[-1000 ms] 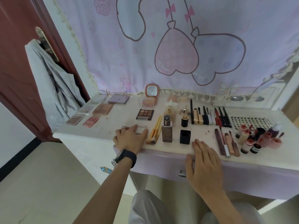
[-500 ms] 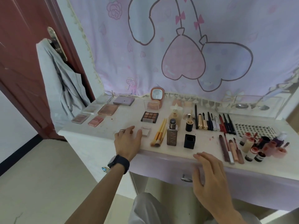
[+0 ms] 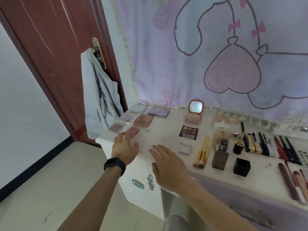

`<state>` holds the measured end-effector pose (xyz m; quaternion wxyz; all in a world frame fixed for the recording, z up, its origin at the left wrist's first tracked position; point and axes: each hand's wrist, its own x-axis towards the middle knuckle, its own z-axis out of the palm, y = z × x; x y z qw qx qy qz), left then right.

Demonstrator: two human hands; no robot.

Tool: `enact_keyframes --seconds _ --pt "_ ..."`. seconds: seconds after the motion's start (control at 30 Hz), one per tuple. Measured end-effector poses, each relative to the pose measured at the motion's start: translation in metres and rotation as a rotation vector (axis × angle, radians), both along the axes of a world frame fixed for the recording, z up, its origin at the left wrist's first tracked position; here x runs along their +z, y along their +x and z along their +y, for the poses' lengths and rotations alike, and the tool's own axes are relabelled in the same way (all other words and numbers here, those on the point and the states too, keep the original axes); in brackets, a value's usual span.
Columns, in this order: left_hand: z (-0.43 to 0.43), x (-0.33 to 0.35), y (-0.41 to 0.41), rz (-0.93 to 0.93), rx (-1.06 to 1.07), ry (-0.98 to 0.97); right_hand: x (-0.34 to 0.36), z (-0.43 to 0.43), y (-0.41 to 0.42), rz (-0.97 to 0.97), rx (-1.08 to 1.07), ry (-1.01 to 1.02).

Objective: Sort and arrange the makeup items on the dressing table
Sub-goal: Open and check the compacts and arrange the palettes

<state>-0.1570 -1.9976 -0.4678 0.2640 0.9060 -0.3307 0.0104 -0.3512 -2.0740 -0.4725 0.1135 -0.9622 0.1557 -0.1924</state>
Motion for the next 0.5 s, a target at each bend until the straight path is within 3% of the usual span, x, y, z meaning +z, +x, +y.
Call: enact_keyframes --seconds 0.17,0.3,0.4,0.5 --pt "-0.016 0.0 0.026 0.021 -0.068 0.024 -0.022 -0.014 0.035 0.212 0.038 -0.106" --pt "-0.029 -0.002 0.038 0.022 -0.066 0.089 -0.034 -0.015 0.032 0.128 0.003 -0.261" --pt "-0.03 -0.002 0.035 0.01 -0.047 0.0 -0.037 -0.013 0.034 0.078 0.023 -0.249" --pt "-0.025 0.003 0.028 -0.031 -0.065 0.045 -0.035 -0.014 0.035 0.085 0.013 -0.246"
